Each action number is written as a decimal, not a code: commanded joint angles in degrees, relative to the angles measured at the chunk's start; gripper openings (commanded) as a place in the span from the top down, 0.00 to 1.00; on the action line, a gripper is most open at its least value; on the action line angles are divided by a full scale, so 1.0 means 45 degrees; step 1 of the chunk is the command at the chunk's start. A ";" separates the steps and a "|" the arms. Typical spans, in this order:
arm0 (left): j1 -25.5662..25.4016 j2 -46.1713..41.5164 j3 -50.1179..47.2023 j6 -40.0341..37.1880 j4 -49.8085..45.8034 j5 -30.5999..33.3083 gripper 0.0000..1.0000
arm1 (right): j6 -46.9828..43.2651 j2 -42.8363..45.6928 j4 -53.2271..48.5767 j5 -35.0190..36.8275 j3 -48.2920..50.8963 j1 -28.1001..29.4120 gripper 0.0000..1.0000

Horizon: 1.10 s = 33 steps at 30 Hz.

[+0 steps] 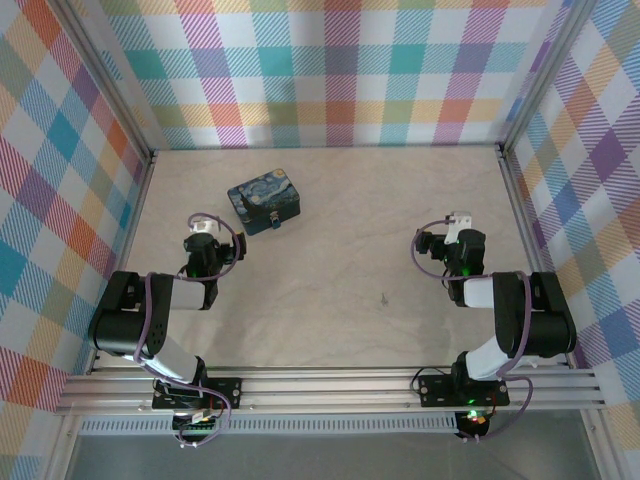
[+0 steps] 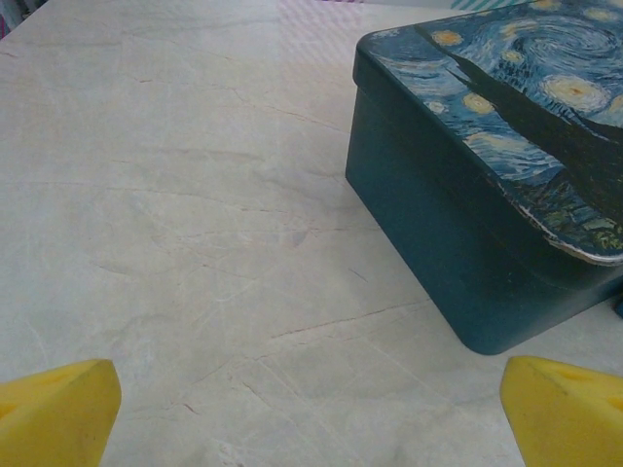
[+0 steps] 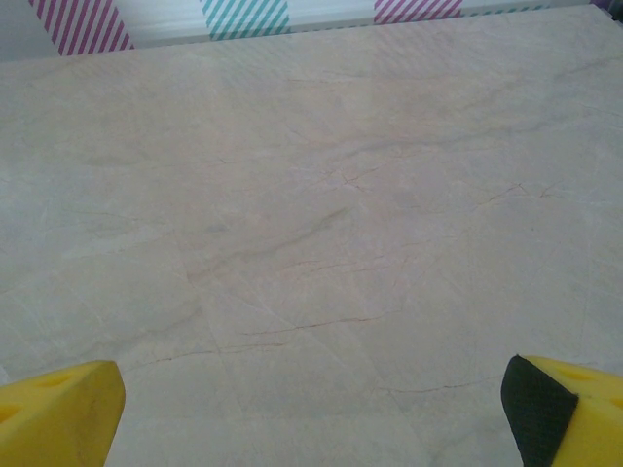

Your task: Unlock the padlock with the key

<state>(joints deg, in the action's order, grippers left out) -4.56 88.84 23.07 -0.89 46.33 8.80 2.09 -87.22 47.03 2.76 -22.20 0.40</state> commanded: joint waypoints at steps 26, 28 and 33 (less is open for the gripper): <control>-0.2492 -0.7346 0.2414 0.7514 -0.8587 -0.4819 0.00 | 0.4511 0.6018 -1.5880 -0.4450 -0.6128 0.1702 0.00; -0.2899 -0.7216 0.2124 0.8255 -0.7987 -0.4943 0.00 | 0.4321 0.6392 -1.6546 -0.3896 -0.6147 0.2306 0.00; -0.4322 -0.6564 0.2353 0.9168 -0.7443 -0.4686 0.00 | 0.4255 0.6789 -1.7991 -0.2342 -0.5760 0.3778 0.00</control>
<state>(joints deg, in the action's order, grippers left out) -21.17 58.02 33.21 35.64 9.93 -11.55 21.45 -57.17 -26.33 -11.92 -48.38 14.83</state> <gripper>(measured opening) 0.999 0.996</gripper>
